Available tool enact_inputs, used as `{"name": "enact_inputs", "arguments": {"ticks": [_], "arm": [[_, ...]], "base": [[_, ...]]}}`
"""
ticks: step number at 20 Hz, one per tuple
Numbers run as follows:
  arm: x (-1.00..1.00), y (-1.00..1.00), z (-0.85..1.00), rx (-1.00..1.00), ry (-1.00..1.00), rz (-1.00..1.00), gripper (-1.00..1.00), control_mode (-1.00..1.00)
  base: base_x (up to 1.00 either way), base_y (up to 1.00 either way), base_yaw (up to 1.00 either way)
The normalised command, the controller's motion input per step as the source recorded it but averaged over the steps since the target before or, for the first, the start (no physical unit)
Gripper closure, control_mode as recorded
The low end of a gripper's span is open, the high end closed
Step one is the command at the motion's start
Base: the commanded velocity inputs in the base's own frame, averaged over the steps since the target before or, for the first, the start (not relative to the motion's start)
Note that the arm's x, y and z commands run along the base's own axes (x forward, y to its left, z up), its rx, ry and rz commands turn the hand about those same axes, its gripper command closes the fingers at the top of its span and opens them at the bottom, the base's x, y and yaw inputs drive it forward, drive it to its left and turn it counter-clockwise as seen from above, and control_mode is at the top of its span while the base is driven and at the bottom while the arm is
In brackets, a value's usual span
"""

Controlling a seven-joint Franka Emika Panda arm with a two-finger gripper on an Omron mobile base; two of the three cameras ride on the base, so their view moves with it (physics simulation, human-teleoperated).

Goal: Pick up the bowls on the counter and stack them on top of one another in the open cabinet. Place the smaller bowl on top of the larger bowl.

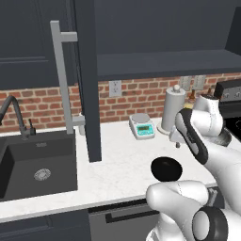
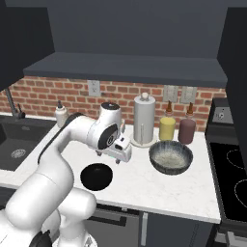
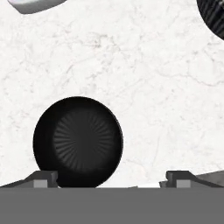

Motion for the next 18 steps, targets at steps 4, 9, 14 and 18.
{"name": "enact_inputs", "arguments": {"ticks": [4,9,14,18], "arm": [[0.22,0.00,-0.48,0.01,0.10,0.00,-1.00,-1.00],[0.07,0.00,-0.49,0.02,0.01,0.00,-1.00,-1.00],[0.09,0.00,-0.66,0.01,0.03,0.00,-1.00,-1.00],[0.07,0.00,-0.52,0.00,0.02,0.00,-1.00,-1.00]], "base": [[0.00,0.00,0.00],[0.00,0.00,0.00],[0.00,0.00,0.00],[0.00,0.00,0.00]]}}
